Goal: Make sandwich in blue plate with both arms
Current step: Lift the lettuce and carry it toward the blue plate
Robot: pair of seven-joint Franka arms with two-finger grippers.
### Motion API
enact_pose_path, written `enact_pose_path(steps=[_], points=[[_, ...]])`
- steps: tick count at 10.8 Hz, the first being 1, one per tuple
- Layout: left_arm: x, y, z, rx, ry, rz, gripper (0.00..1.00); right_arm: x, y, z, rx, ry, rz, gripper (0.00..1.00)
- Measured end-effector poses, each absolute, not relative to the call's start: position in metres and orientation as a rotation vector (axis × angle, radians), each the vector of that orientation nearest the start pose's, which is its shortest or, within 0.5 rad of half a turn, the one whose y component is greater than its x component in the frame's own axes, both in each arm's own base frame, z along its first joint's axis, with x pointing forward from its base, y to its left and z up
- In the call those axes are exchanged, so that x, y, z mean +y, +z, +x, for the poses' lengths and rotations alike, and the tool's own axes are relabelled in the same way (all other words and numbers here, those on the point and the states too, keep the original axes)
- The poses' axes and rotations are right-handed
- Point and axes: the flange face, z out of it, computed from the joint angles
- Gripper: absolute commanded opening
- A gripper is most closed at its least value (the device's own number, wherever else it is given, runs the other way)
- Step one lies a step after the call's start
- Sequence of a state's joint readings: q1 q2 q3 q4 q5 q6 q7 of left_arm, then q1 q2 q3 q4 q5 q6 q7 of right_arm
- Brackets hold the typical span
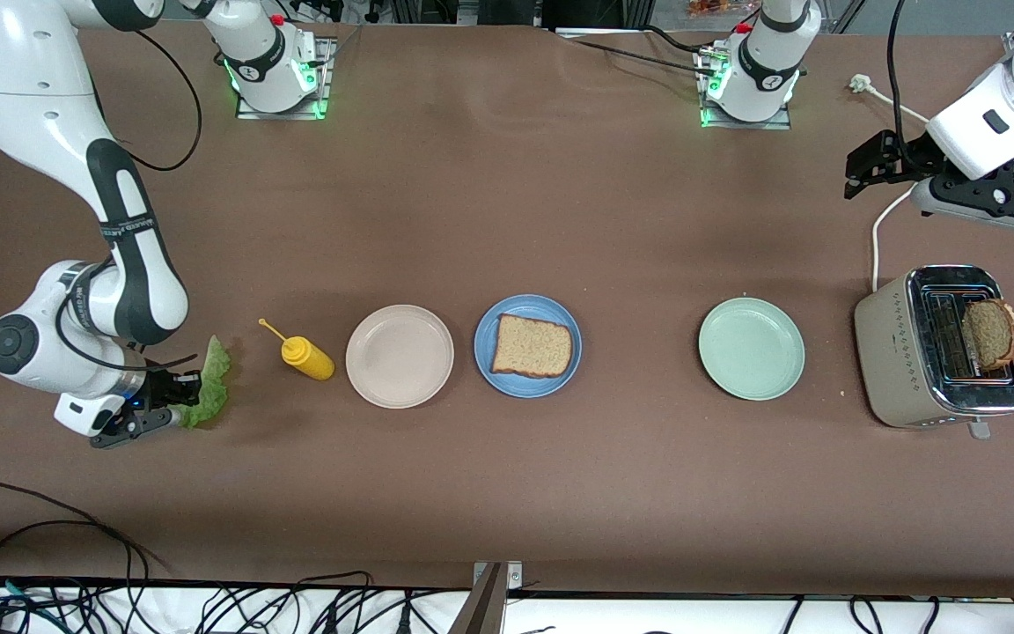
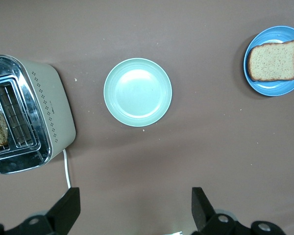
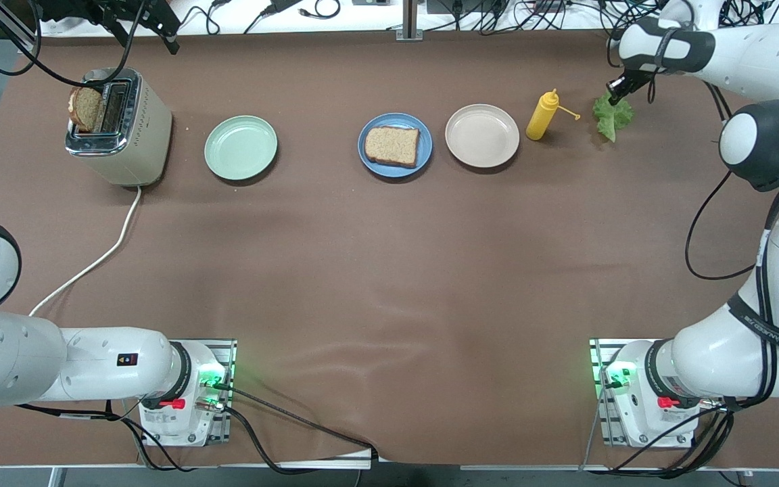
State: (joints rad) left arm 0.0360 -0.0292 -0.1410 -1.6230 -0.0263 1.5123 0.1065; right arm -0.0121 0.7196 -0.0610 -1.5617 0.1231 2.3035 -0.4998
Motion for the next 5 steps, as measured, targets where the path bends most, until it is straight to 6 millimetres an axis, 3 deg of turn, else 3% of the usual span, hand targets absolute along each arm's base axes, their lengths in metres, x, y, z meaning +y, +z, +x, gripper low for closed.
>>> enact_pose_path(steps=[5], points=[[-0.06, 0.611, 0.535, 0.333, 0.13, -3.143, 1.0, -0.039, 0.296, 0.695, -0.568, 0.017, -3.013, 0.0]])
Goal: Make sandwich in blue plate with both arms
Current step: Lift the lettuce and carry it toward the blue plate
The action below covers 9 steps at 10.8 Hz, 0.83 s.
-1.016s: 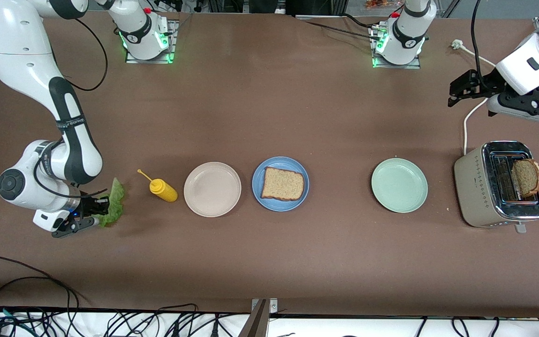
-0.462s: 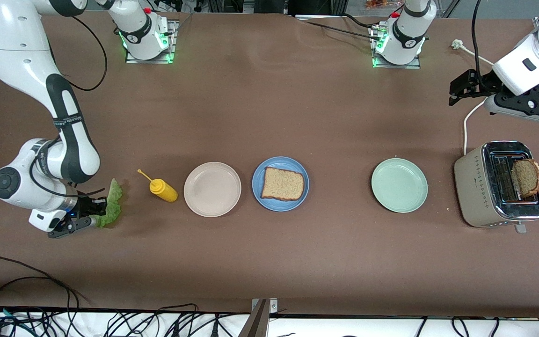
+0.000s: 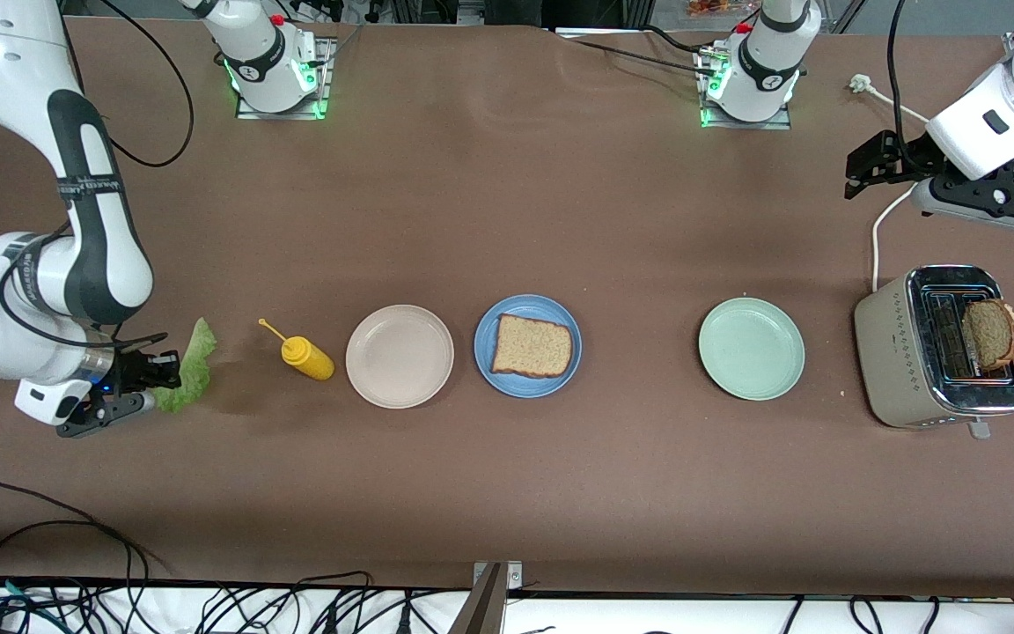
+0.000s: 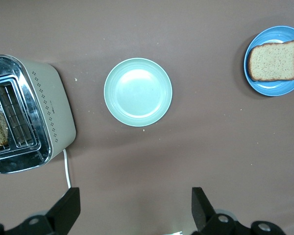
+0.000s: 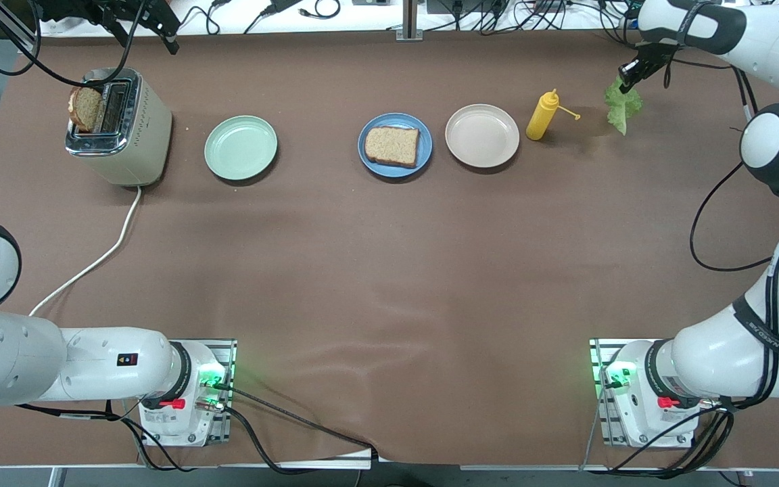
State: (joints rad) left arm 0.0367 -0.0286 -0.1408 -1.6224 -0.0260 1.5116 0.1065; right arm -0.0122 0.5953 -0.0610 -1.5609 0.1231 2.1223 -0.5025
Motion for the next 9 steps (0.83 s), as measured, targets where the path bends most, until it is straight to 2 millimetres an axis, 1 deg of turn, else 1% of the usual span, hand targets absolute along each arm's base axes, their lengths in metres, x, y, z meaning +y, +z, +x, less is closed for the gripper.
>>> enact_pose_path(steps=[1, 3, 5, 7, 8, 9], points=[[-0.06, 0.611, 0.535, 0.332, 0.133, -3.143, 1.0, -0.039, 0.307, 0.692, -0.57, 0.032, -3.007, 0.0], [-0.059, 0.611, 0.535, 0.33, 0.138, -3.144, 1.0, -0.037, 0.335, 0.684, -0.575, 0.073, -2.99, 0.0], [-0.058, 0.61, 0.535, 0.327, 0.14, -3.144, 1.0, -0.036, 0.369, 0.674, -0.572, 0.125, -2.983, 0.0], [-0.057, 0.61, 0.534, 0.325, 0.151, -3.144, 1.0, -0.034, 0.402, 0.667, -0.556, 0.148, -3.024, 0.0], [-0.057, 0.61, 0.534, 0.325, 0.153, -3.144, 1.0, -0.025, 0.416, 0.663, -0.537, 0.163, -3.033, 0.0], [-0.057, 0.61, 0.534, 0.324, 0.154, -3.144, 1.0, -0.01, 0.427, 0.658, -0.494, 0.188, -3.046, 0.0]])
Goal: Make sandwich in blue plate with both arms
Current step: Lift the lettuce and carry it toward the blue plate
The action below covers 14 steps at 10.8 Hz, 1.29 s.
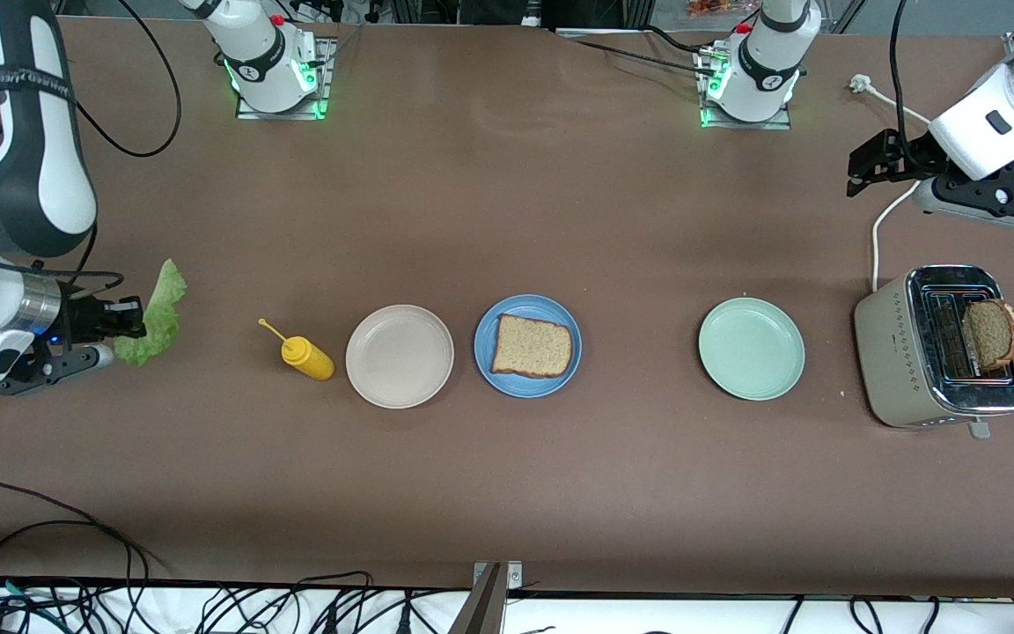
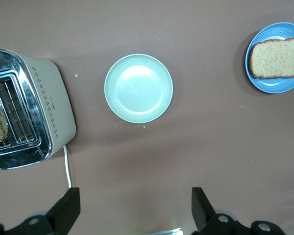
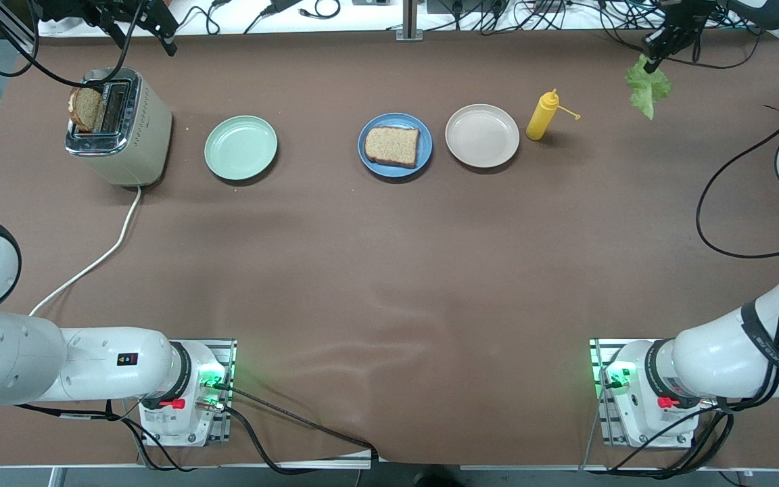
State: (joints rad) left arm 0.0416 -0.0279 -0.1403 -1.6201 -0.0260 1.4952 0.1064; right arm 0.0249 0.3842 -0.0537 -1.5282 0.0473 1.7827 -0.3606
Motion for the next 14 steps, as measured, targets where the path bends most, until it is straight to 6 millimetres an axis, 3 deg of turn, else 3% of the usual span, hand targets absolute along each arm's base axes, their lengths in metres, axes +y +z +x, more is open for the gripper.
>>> enact_pose_path(steps=[3, 6, 11, 14], points=[[-0.057, 0.61, 0.533, 0.323, 0.156, -3.144, 1.0, 0.06, 0.458, 0.644, -0.368, 0.228, -3.084, 0.0], [-0.056, 0.61, 0.533, 0.323, 0.157, -3.144, 1.0, 0.13, 0.471, 0.636, -0.259, 0.223, -3.117, 0.0], [-0.056, 0.61, 0.533, 0.323, 0.156, -3.144, 1.0, 0.207, 0.46, 0.646, -0.022, 0.262, -3.078, 0.0], [-0.056, 0.611, 0.533, 0.323, 0.156, -3.144, 1.0, 0.274, 0.45, 0.642, 0.098, 0.258, -3.097, 0.0]])
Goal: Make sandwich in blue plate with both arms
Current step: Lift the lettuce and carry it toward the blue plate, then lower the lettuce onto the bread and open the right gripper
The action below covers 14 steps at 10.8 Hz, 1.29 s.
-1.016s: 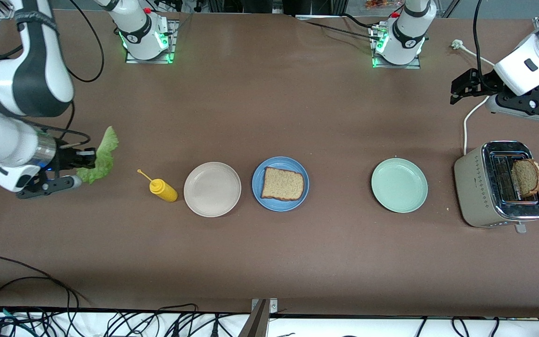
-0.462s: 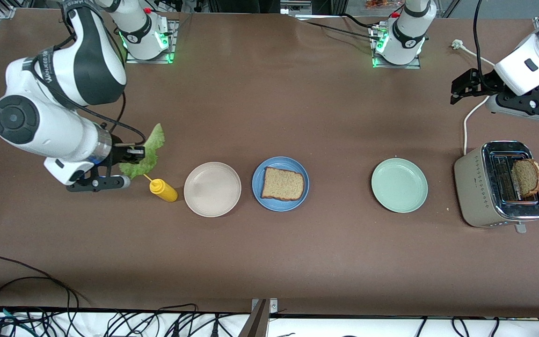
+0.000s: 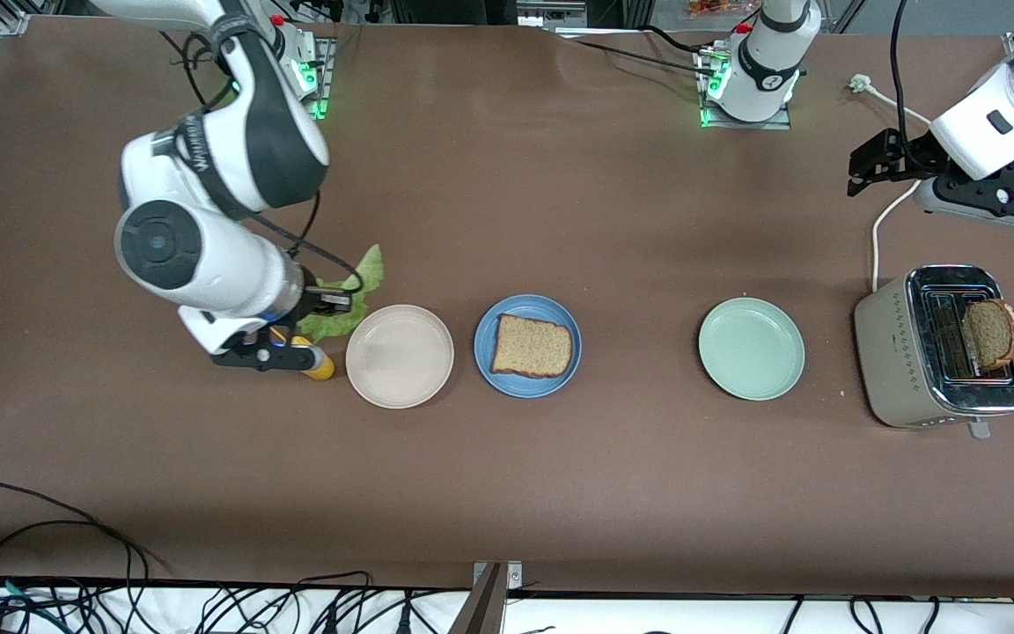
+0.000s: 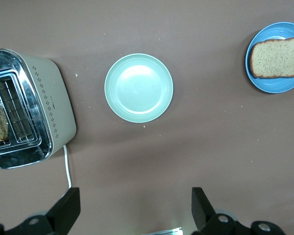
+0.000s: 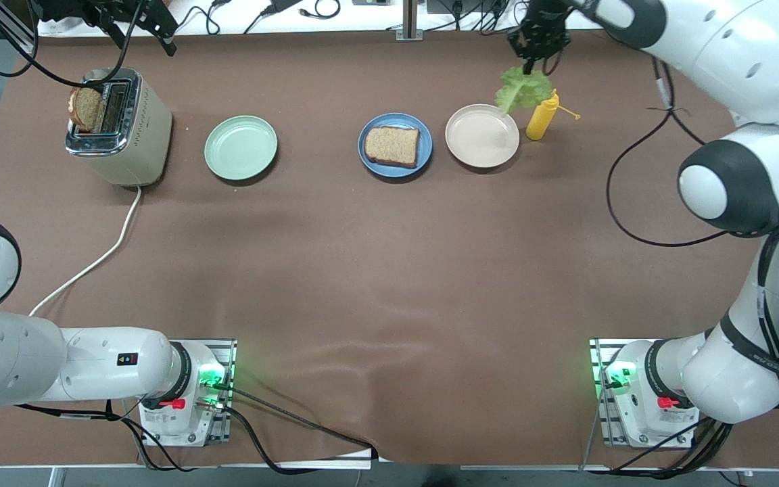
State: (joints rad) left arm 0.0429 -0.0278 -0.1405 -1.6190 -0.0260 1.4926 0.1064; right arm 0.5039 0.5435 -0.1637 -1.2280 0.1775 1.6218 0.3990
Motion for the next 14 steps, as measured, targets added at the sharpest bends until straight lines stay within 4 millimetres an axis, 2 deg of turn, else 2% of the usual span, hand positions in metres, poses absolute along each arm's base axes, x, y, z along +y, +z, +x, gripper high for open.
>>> enact_pose_path(steps=[3, 5, 7, 10, 12, 14], points=[[-0.056, 0.611, 0.534, 0.322, 0.156, -3.144, 1.0, 0.324, 0.44, 0.635, 0.222, 0.249, -3.106, 0.0], [-0.056, 0.611, 0.534, 0.322, 0.156, -3.144, 1.0, 0.359, 0.426, 0.628, 0.332, 0.261, -3.092, 0.0], [-0.056, 0.611, 0.534, 0.322, 0.156, -3.144, 1.0, 0.397, 0.408, 0.621, 0.448, 0.236, -3.079, 0.0], [-0.056, 0.611, 0.534, 0.322, 0.156, -3.144, 1.0, 0.448, 0.368, 0.612, 0.655, 0.204, -2.988, 0.0], [-0.056, 0.611, 0.534, 0.322, 0.156, -3.144, 1.0, 0.466, 0.346, 0.612, 0.8, 0.192, -2.897, 0.0], [-0.056, 0.611, 0.534, 0.322, 0.156, -3.144, 1.0, 0.474, 0.332, 0.614, 0.874, 0.176, -2.856, 0.0]])
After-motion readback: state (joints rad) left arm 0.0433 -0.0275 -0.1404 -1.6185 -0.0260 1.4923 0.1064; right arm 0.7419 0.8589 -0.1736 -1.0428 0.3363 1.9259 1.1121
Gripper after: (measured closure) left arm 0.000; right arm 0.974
